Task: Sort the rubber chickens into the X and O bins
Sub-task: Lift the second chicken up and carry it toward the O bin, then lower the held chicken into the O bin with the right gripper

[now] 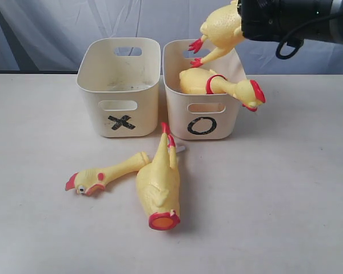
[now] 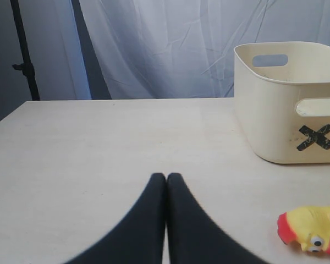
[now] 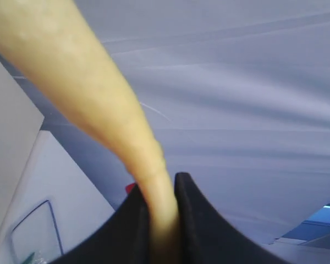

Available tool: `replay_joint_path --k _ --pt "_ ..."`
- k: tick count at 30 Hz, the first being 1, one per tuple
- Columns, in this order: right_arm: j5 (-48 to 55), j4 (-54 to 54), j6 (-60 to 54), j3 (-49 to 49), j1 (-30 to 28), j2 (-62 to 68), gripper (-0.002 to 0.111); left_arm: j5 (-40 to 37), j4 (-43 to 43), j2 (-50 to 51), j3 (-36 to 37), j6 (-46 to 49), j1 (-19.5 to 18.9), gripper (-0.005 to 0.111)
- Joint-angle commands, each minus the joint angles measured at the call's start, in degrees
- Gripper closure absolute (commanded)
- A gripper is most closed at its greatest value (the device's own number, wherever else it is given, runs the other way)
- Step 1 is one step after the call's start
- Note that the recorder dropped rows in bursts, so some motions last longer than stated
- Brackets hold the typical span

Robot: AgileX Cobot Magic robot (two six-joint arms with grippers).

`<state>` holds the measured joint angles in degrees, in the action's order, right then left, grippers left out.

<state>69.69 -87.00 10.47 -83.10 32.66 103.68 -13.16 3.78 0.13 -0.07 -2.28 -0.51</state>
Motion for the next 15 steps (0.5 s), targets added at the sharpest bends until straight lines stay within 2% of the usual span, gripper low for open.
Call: replay_joint_path --k 1,15 --pt "0.3 -4.8 2.6 0.0 -1.3 0.6 0.109 0.3 0.1 -0.1 0.1 -0.2 0.1 0.107" --pt "0.3 -7.7 4.1 0.0 -3.5 1.8 0.109 0.3 0.3 -0.1 0.1 -0.2 0.1 0.107"
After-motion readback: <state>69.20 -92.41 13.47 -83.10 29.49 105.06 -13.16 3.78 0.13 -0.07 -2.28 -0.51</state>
